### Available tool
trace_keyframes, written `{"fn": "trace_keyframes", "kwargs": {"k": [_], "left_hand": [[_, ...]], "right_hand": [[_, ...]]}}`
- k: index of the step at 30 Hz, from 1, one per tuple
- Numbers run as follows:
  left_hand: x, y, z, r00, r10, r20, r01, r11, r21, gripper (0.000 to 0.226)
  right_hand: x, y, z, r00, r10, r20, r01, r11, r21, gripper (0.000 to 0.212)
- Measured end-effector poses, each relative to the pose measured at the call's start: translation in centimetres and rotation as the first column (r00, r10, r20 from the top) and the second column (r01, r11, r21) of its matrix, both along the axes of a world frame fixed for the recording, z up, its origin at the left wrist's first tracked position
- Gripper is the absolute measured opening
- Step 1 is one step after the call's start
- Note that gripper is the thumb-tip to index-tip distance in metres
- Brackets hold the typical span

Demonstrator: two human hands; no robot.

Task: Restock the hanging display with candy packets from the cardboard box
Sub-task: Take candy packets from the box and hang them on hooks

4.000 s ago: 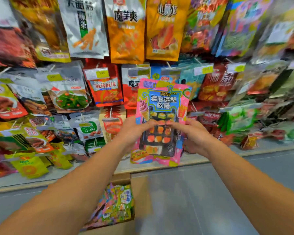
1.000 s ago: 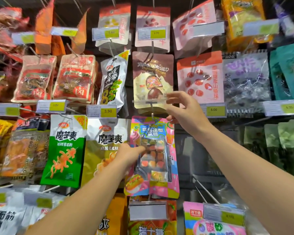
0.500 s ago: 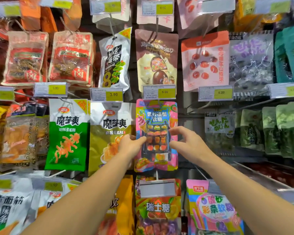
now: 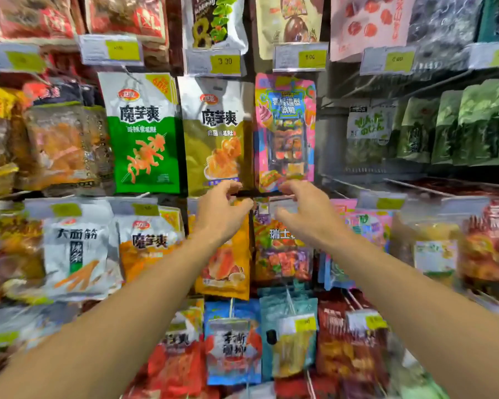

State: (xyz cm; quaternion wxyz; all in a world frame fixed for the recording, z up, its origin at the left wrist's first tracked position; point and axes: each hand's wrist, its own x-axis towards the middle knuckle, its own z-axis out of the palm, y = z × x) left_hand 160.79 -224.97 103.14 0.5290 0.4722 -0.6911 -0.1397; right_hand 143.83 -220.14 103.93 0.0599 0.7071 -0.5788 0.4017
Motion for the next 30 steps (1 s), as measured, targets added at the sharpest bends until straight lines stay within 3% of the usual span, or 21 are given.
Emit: {"fn": "trace_keyframes", "kwargs": {"k": [5, 9, 12, 17, 26, 30], "left_hand": [[3.2, 7.5, -6.5, 0.994, -0.003, 0.111, -0.01, 0.993, 0.118, 0.038], [5.7, 13.0, -13.9, 0.987, -0.023, 0.16, -0.018, 0.969, 0.245, 0.041], [7.2, 17.6, -19.3, 0.969, -0.035, 0.244, -0.065, 0.918, 0.39, 0.05], [9.9, 25.0, -27.0, 0.91, -0.116, 0.399, -0.137, 0.823, 0.551, 0.053], [17.4, 33.4, -37.0, 0.876, -0.221, 0.43, -0.179, 0.677, 0.713, 0.059], [22.3, 34.8, -40.1, 0.893, -0.205, 0.401, -0.195, 0.627, 0.755, 0.048]], "right_hand": [[2.9, 5.1, -7.0, 0.999, -0.007, -0.034, 0.012, 0.988, 0.152, 0.057], [4.8, 9.8, -14.3, 0.997, 0.031, -0.077, -0.004, 0.946, 0.324, 0.052], [5.9, 13.7, -19.8, 0.988, 0.093, -0.121, -0.029, 0.892, 0.452, 0.056], [7.9, 20.9, -27.2, 0.98, 0.143, -0.136, -0.039, 0.815, 0.578, 0.046], [15.0, 28.3, -36.9, 0.953, 0.272, -0.136, -0.073, 0.641, 0.764, 0.053], [20.2, 29.2, -41.1, 0.949, 0.296, -0.111, -0.07, 0.54, 0.839, 0.056]]}}
